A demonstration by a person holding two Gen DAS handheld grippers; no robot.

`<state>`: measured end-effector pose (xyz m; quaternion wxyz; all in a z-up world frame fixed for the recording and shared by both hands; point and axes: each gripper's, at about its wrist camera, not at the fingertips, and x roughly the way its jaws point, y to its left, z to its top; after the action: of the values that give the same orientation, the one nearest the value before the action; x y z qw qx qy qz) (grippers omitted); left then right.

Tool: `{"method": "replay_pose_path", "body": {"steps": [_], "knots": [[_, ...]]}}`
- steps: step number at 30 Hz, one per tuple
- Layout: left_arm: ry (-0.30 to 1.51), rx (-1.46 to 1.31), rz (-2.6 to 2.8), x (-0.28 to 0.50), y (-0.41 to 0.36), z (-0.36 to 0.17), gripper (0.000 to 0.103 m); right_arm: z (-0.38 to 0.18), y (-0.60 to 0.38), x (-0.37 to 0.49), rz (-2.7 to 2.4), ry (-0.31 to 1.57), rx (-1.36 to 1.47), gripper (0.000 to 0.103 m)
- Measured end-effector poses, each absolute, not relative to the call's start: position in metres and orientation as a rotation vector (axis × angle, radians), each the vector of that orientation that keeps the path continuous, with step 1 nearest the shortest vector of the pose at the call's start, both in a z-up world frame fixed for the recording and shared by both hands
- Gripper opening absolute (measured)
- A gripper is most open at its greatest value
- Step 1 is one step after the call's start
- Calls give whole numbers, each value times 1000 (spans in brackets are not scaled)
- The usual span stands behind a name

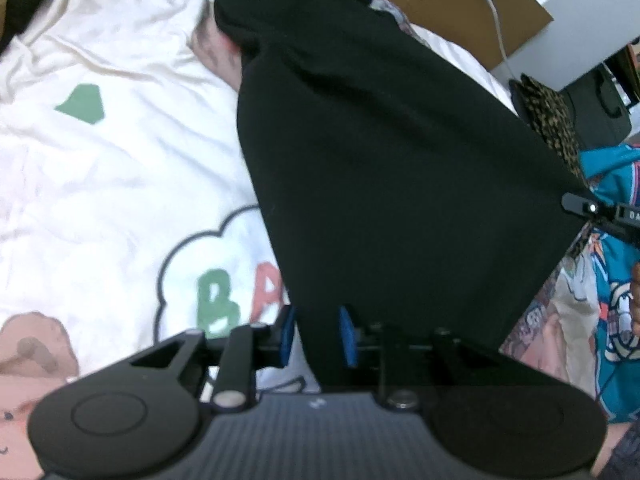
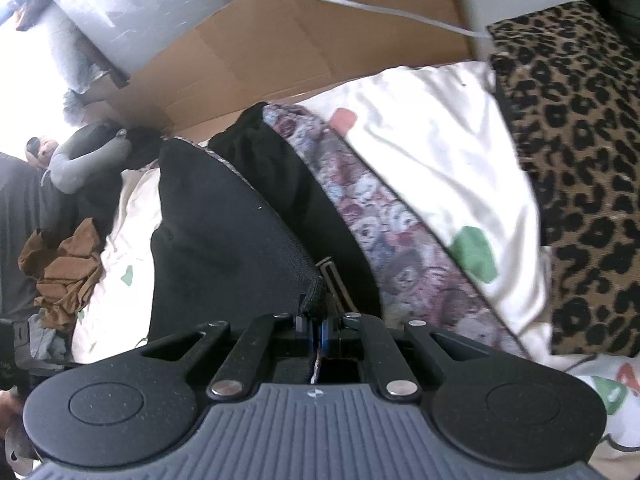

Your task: Fold clothes

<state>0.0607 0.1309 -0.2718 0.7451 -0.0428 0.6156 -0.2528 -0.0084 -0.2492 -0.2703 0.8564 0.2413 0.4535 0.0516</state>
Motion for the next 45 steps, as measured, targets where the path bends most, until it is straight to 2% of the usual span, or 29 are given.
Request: {"method": "replay_pose_path", "body": {"steps": [9, 14, 30, 33, 35, 36, 38, 45], "knots": [[1403, -148, -610, 51, 126, -281, 32, -280, -281, -26, -12, 996, 497, 1], [1450, -225, -667, 42, 128, -289, 39, -292, -290, -37, -77, 1040, 491, 1], [1601, -365, -805, 20, 107, -319, 46, -315, -296, -39, -145, 1089, 515, 1], [1623, -404, -830, 17, 107, -322, 35, -315, -297, -40, -146, 1088, 518, 1], [1649, -399, -838, 15, 104, -326, 14, -316, -299, -42, -148, 1086, 525, 1], [1657, -398, -838, 14, 102, -327, 11, -316, -300, -43, -148, 1085, 528, 1], [1654, -407, -855, 15, 104, -324, 6, -316, -301, -44, -146, 1082, 529, 1], [1632, -365, -907, 13, 97, -316, 4, -313, -303, -50, -137, 1086, 512, 1]]}}
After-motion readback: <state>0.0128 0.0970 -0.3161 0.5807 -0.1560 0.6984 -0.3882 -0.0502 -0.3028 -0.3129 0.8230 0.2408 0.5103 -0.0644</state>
